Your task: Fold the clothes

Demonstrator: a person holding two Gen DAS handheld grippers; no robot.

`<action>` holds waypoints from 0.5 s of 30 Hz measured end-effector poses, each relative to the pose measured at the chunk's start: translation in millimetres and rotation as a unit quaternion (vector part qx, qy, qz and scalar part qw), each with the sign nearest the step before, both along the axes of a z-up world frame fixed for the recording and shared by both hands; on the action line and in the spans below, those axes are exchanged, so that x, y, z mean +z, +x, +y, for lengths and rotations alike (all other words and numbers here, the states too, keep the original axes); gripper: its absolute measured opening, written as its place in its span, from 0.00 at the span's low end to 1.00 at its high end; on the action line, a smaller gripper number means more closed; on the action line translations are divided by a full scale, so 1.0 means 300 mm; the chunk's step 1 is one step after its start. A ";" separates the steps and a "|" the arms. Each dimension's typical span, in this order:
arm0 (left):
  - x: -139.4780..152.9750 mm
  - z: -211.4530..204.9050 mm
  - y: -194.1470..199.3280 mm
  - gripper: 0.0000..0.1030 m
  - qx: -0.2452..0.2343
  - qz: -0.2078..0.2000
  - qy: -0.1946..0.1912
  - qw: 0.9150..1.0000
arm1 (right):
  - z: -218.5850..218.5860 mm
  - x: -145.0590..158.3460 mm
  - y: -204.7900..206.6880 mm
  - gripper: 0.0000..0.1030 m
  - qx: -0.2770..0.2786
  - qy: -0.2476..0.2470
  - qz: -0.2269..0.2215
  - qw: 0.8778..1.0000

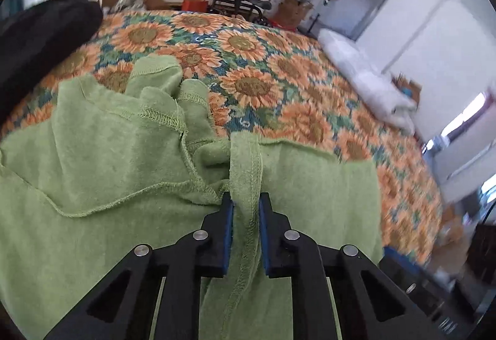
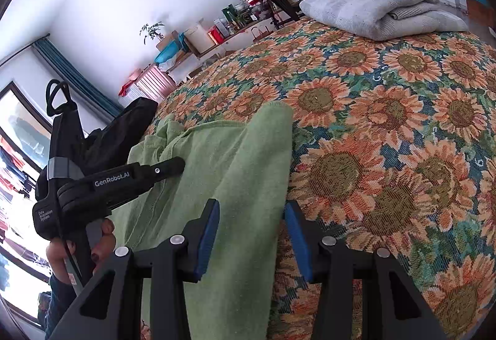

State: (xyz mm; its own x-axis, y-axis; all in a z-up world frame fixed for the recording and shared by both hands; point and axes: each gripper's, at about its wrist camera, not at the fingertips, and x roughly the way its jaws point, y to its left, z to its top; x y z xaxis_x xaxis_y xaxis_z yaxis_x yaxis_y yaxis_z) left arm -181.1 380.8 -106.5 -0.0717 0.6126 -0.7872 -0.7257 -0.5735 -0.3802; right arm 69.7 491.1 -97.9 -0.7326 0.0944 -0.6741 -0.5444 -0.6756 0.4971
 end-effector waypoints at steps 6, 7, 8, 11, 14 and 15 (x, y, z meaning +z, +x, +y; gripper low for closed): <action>0.018 -0.002 0.034 0.07 0.009 0.045 0.002 0.999 | -0.003 -0.016 -0.008 0.48 -0.004 0.008 -0.016 1.000; 0.029 -0.013 0.043 0.06 0.014 0.054 0.010 0.998 | -0.003 -0.022 -0.003 0.45 -0.005 0.011 -0.021 1.000; 0.050 -0.038 0.055 0.06 0.017 0.061 0.032 0.997 | -0.003 -0.026 0.005 0.44 -0.006 0.015 -0.023 1.000; 0.116 -0.107 0.078 0.06 0.036 0.095 0.071 0.992 | 0.000 -0.025 0.018 0.44 -0.002 0.019 -0.021 1.000; 0.107 -0.089 0.072 0.06 0.040 0.109 0.040 0.992 | 0.008 -0.018 0.003 0.47 0.000 0.017 -0.030 0.999; 0.096 -0.077 0.068 0.06 0.041 0.110 0.025 0.993 | 0.010 -0.016 -0.005 0.47 0.002 0.018 -0.032 0.999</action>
State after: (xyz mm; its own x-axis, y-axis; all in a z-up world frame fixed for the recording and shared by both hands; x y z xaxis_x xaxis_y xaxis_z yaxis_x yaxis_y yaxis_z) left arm -160.7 357.7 -77.7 -0.2900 0.6351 -0.7160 -0.7461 -0.6185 -0.2465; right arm 68.4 494.0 -102.7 -0.6884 0.1168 -0.7159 -0.5722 -0.6940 0.4370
